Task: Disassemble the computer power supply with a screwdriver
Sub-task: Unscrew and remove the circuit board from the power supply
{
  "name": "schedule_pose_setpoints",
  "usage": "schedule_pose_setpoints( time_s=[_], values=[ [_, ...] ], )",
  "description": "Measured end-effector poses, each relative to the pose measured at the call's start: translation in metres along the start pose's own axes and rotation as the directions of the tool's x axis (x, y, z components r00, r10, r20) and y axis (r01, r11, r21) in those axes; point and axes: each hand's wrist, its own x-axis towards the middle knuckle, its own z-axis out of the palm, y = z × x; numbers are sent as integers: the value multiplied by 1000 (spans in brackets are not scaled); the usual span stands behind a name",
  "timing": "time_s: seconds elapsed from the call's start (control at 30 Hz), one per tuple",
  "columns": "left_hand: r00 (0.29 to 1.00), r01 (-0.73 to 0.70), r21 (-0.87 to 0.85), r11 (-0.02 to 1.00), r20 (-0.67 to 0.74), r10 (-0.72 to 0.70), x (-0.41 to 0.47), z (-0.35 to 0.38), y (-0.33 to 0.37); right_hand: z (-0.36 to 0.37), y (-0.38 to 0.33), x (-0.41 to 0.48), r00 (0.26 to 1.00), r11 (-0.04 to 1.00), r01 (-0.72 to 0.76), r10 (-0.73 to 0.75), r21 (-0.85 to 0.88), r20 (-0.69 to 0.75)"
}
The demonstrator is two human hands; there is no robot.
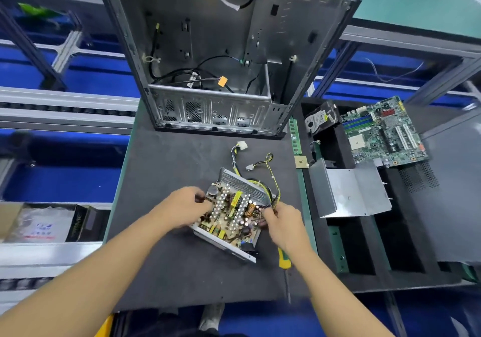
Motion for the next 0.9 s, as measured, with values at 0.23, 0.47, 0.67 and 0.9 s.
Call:
schedule_pose_setpoints(
  time_s=[0.23, 0.47, 0.67, 0.9],
  values=[
    [998, -54, -436, 898, -8, 56, 2, 15, -13, 0, 6, -7, 993, 999, -30, 32, 22, -118],
    [993, -101, -525, 845, 3, 121, 7, 21, -20, -11, -6, -7, 998, 993, -39, 45, -115, 53],
    [999, -35, -525, 851, 6, 45, 11, 21, -25, -22, -12, 0, 981, 980, -88, 116, -179, 153],
    [1000, 20, -629, 777, 28, -3, 5, 26, -34, -20, -16, 8, 990, 980, -9, 36, -197, 138]
  ],
)
